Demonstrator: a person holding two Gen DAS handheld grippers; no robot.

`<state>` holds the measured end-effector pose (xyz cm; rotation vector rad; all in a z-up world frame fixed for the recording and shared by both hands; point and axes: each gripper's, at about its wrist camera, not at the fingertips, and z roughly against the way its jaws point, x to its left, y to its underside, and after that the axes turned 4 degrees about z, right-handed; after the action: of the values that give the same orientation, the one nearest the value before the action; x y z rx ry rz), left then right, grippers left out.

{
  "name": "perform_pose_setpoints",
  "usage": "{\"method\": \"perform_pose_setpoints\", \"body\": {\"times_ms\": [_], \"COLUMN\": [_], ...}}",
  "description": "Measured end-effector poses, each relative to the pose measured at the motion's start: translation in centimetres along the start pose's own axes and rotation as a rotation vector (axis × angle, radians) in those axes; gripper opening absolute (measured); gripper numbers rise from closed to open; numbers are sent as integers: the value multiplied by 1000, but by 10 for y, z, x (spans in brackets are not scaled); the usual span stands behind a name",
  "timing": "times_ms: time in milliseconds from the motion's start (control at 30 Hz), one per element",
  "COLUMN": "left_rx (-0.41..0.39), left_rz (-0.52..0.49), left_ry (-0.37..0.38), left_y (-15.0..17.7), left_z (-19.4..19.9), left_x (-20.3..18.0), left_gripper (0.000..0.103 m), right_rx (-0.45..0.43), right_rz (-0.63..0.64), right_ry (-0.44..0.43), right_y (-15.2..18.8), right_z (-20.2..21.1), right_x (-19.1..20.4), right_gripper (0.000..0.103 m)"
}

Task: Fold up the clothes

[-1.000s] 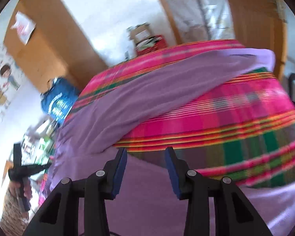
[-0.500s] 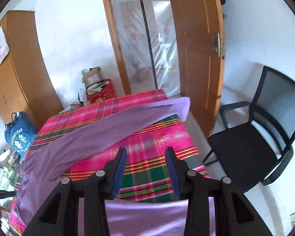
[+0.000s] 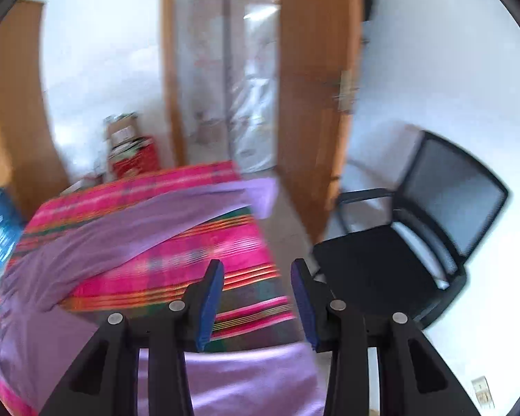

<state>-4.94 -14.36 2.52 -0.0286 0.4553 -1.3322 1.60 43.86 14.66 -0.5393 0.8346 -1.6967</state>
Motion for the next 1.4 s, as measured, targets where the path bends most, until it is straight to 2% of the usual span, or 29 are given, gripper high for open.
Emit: {"method": "perform_pose_setpoints", "body": {"times_ms": [133,233,367,533,633,733,800,933,967,1067,1300,1400], "left_rx": [-17,-45,-104,-201,-223,-188,-159,-69,-73,-69,-35,-14], "left_rz": [-24,-44,-84,-117,-162,-236,-223,-272,-269,-286,-317,-332], "left_ry": [-21,-41,-62,-82,-103,-144,-164,-178,-208,-230,-229,-220], "left_y": [-15,-31,-56,-99,-124,-146,-159,-172,-175,-183,-190,-193], "left_z": [3,10,23,38,39,20,0,-41,-50,-65,-89,-96], "left_x": [-9,-16,-30,-47,-61,-73,-73,-73,-73,-70,-69,-67], "left_gripper": [28,28,28,28,28,28,28,28,28,28,28,28], "right_rx": [74,107,84,7,-5,10,47,141,157,178,222,249], "right_rz": [138,219,322,472,540,629,665,708,717,737,810,795], "right_ry": [-82,-188,-312,-452,-512,-570,-550,-541,-536,-552,-523,-573], "right_y": [4,-1,-29,-75,-95,-113,-114,-108,-105,-100,-101,-104], "right_z": [-31,-54,-66,-66,-74,-94,-121,-178,-191,-218,-274,-289], "right_x": [49,89,141,207,240,277,294,322,328,343,362,360], "right_gripper": [41,41,41,41,41,41,41,41,41,41,41,41]}}
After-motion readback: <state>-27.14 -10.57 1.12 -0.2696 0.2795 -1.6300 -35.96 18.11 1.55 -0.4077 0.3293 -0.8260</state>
